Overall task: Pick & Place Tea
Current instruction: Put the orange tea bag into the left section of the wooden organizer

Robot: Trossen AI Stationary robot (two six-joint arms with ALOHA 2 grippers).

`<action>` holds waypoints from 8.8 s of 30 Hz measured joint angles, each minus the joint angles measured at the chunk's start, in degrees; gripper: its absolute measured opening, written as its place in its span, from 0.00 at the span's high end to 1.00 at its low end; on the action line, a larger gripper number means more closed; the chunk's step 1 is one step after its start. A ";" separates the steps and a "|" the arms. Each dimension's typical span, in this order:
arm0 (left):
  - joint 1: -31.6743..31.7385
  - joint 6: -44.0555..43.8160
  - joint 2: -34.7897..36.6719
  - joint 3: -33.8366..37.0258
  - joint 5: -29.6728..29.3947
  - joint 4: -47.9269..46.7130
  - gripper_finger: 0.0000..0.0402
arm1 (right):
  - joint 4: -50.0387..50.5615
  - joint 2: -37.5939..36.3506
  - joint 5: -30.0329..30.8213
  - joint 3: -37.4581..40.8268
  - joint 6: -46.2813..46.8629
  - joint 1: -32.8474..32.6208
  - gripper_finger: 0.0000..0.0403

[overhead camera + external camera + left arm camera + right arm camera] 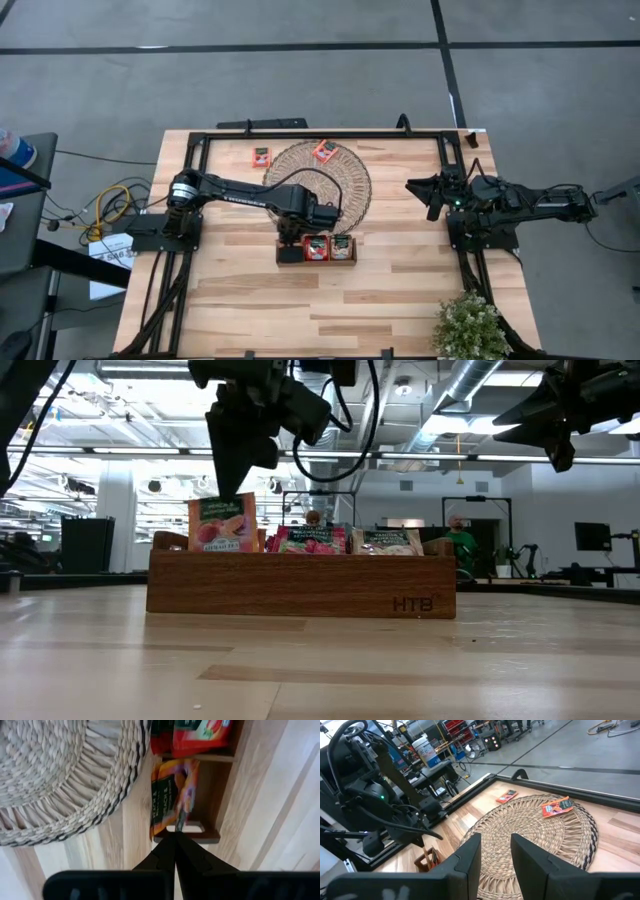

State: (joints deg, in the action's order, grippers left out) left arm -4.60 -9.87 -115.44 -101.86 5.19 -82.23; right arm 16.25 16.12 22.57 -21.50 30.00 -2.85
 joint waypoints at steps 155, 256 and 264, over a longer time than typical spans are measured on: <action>57.20 41.62 -8.55 6.90 -10.01 14.44 0.79 | -0.02 -0.02 0.02 0.00 0.02 0.00 0.76; 21.37 12.11 2.40 -24.83 -9.91 -7.81 1.00 | -0.04 -0.01 -0.02 0.00 0.00 0.01 0.76; 11.82 8.61 3.17 -24.28 -9.18 -7.82 1.00 | -0.03 0.00 -0.11 0.00 0.02 0.01 0.76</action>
State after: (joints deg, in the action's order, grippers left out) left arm 7.22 -1.26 -112.27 -126.14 -3.98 -90.05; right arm 16.22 16.12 22.46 -21.50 30.02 -2.84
